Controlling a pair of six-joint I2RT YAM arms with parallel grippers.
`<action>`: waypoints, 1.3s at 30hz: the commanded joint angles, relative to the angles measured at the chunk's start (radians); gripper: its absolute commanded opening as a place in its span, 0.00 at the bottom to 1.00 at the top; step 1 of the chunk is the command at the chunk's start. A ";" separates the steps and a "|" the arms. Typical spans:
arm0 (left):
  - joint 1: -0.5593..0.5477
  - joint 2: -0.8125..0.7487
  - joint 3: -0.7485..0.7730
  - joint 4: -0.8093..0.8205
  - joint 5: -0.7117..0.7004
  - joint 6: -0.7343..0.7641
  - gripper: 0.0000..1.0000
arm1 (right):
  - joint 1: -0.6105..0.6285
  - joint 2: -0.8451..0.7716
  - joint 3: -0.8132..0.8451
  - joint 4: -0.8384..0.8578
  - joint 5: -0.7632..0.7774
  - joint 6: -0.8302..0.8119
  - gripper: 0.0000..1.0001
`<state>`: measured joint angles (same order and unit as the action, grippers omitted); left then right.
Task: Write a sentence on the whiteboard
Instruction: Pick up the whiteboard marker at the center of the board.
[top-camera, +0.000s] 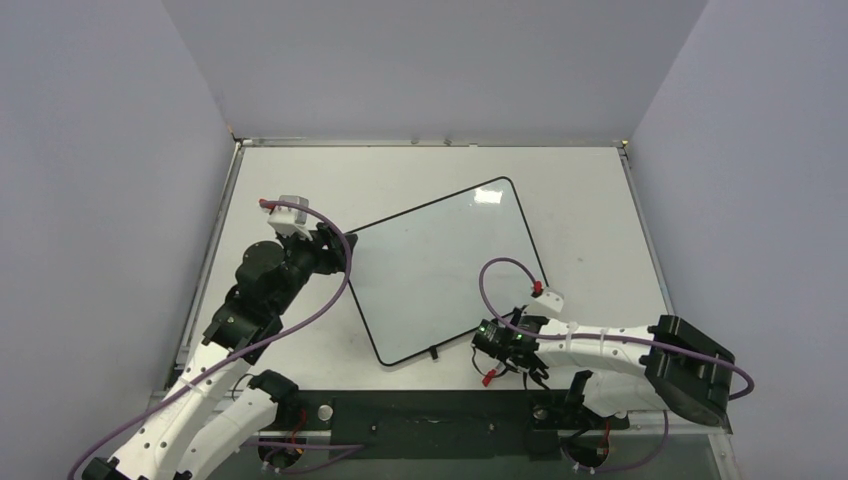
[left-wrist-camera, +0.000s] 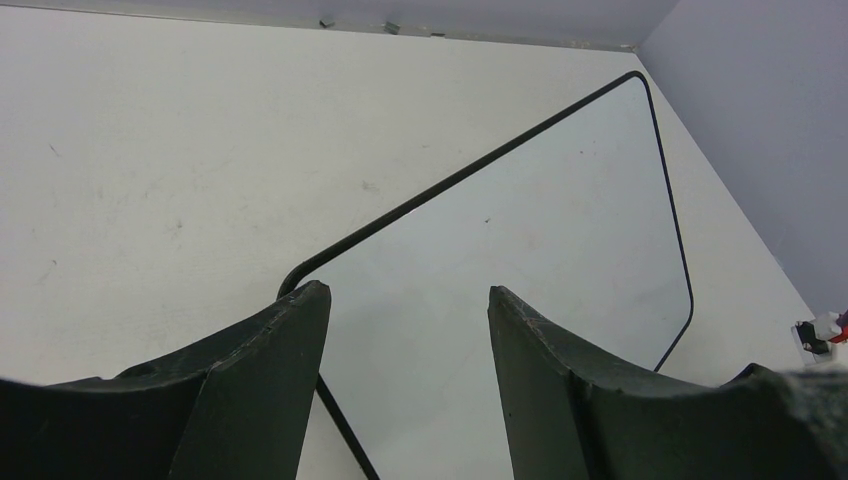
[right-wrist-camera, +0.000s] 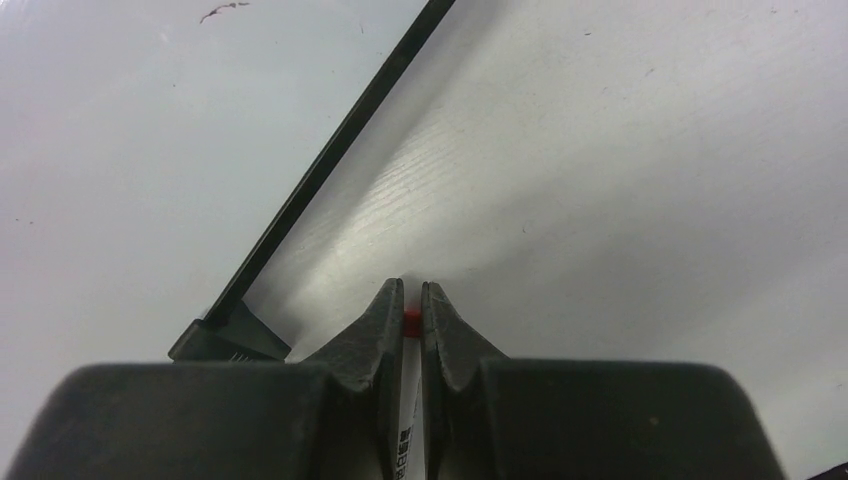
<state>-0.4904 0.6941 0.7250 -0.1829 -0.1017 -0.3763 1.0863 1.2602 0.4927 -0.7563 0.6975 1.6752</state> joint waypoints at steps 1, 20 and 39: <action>-0.005 -0.004 0.001 0.027 -0.011 0.018 0.57 | 0.000 -0.023 -0.009 0.003 0.009 -0.076 0.00; -0.005 -0.007 0.005 0.013 -0.019 0.016 0.57 | 0.064 -0.026 0.020 0.035 -0.109 -0.120 0.26; -0.005 -0.018 0.011 0.004 0.011 0.008 0.57 | 0.134 -0.119 0.046 -0.041 -0.074 -0.141 0.00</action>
<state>-0.4904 0.6945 0.7238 -0.1833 -0.1081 -0.3767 1.1698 1.2400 0.5083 -0.6846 0.6266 1.5116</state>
